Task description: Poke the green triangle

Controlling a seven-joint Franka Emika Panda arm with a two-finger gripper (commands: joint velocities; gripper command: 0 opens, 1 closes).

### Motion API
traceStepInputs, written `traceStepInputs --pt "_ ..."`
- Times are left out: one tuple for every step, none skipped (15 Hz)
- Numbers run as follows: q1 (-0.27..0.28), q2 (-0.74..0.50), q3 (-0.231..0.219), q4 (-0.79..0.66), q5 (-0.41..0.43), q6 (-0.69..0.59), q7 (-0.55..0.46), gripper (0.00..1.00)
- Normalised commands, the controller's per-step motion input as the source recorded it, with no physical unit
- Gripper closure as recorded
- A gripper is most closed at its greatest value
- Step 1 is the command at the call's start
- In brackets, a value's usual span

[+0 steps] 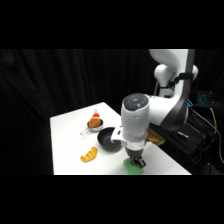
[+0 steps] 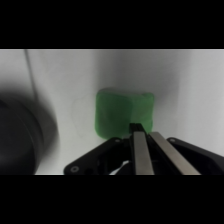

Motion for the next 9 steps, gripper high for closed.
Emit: traceStepInputs --pt "0.128 0.42 -0.171 0.31 -0.08 0.17 0.09 0.96" --pt "0.1 0.42 -0.145 0.33 -0.034 0.12 0.04 0.96" --pt "0.071 0.42 -0.113 0.35 0.01 0.08 0.0 0.97" --pt "0.069 0.41 -0.107 0.34 0.023 0.05 -0.01 0.96" --pt "0.059 0.39 -0.095 0.32 0.048 0.01 -0.01 0.96" --pt "0.031 0.35 -0.06 0.28 0.077 0.0 -0.06 0.96" --pt "0.033 0.29 -0.053 0.23 0.08 -0.01 -0.06 0.96" --pt "0.046 0.15 -0.045 0.11 0.08 -0.03 -0.03 0.96" --pt "0.06 0.05 -0.045 0.04 0.067 -0.03 -0.01 0.96"
